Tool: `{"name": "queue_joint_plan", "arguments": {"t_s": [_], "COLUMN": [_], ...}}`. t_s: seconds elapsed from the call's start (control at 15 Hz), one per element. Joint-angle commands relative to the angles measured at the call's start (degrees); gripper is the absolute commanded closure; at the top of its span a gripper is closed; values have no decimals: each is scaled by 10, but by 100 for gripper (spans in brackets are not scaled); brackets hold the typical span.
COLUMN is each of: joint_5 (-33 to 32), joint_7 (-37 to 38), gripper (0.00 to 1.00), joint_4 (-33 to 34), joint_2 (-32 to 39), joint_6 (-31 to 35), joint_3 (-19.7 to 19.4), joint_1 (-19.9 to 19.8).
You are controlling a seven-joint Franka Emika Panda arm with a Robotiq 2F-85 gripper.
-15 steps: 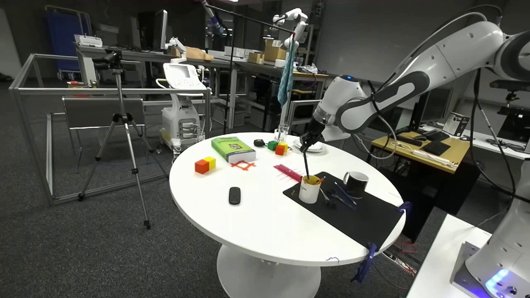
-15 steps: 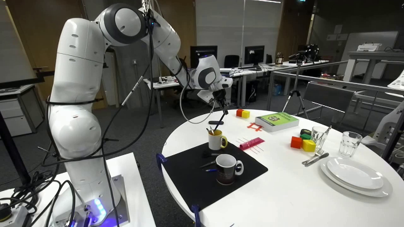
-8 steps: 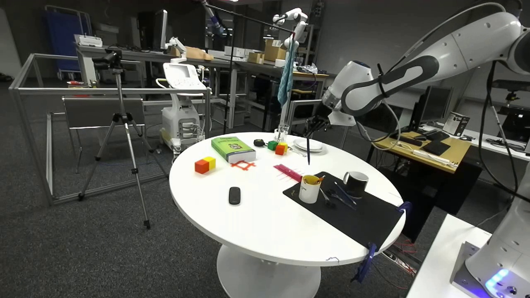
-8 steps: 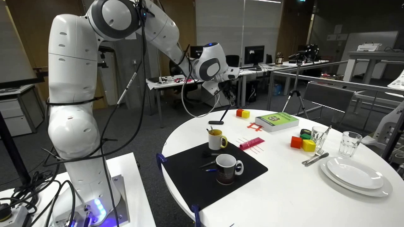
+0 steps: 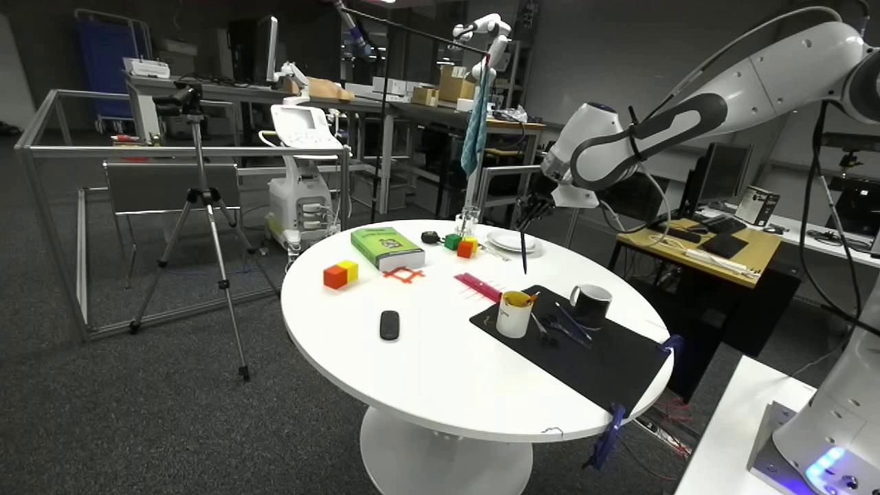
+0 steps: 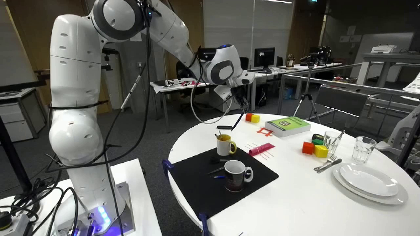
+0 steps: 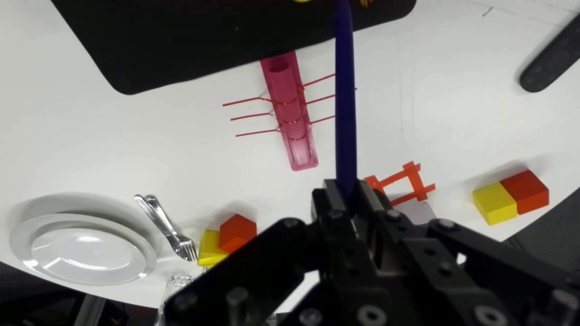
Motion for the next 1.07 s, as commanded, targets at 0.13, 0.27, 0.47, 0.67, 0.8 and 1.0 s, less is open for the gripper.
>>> {"name": "queue_joint_plan", "arguments": {"t_s": [0.13,0.27,0.47,0.67,0.8,1.0], "joint_5": [-48,-58,-62,-78,-86,-94], "joint_7": [-11,-19,-31,-43,-45,-55], "gripper": [97,97,97,97,97,97], "joint_4": [39,57,90,131,160,196], "joint_2": [25,41,72,114,145,185], "joint_6": [-98,-141,-197,-252,-285,-322], "joint_3": [-9,-7,-3,-6,-7,-5], "joint_1": [-7,-9,-9,-5,-3,-2]}}
